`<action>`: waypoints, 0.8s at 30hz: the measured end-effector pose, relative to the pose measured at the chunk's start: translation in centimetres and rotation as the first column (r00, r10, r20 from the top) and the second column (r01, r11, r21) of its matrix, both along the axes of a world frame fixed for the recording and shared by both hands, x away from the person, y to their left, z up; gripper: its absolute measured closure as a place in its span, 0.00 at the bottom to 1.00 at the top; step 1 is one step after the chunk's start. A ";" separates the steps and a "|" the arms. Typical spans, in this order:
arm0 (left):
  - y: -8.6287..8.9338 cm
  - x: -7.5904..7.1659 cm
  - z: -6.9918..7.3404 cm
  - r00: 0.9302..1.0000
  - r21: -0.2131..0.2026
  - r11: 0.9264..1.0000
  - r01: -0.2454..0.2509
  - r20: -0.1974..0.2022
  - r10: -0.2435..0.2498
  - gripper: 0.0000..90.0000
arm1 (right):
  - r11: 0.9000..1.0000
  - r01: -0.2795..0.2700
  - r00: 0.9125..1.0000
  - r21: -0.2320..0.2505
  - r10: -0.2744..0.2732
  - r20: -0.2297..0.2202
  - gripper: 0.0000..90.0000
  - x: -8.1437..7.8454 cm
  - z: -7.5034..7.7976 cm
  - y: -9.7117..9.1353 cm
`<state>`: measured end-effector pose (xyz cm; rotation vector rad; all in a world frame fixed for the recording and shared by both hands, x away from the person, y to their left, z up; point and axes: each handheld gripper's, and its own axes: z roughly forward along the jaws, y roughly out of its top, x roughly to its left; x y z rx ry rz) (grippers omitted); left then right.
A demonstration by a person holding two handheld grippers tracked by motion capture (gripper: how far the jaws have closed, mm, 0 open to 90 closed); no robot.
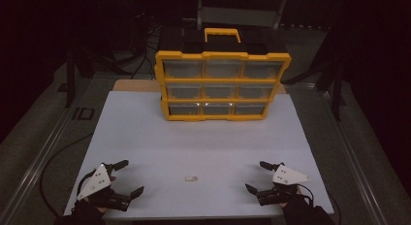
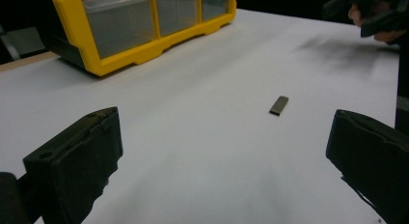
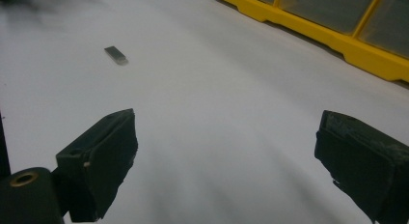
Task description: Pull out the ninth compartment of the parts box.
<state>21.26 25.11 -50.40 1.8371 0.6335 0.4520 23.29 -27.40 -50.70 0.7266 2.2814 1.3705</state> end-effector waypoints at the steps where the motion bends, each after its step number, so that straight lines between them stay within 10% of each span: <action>1: 0.1 -0.1 0.0 1.000 -0.008 1.000 -0.002 0.004 0.002 0.00 | 1.000 0.000 1.000 -0.005 0.000 0.001 0.08 0.0 0.0 0.1; 24: 0.1 -0.2 0.1 1.000 -0.008 1.000 -0.002 0.006 0.002 0.00 | 0.999 -0.040 0.999 -0.035 0.040 0.020 0.08 -0.8 1.8 1.2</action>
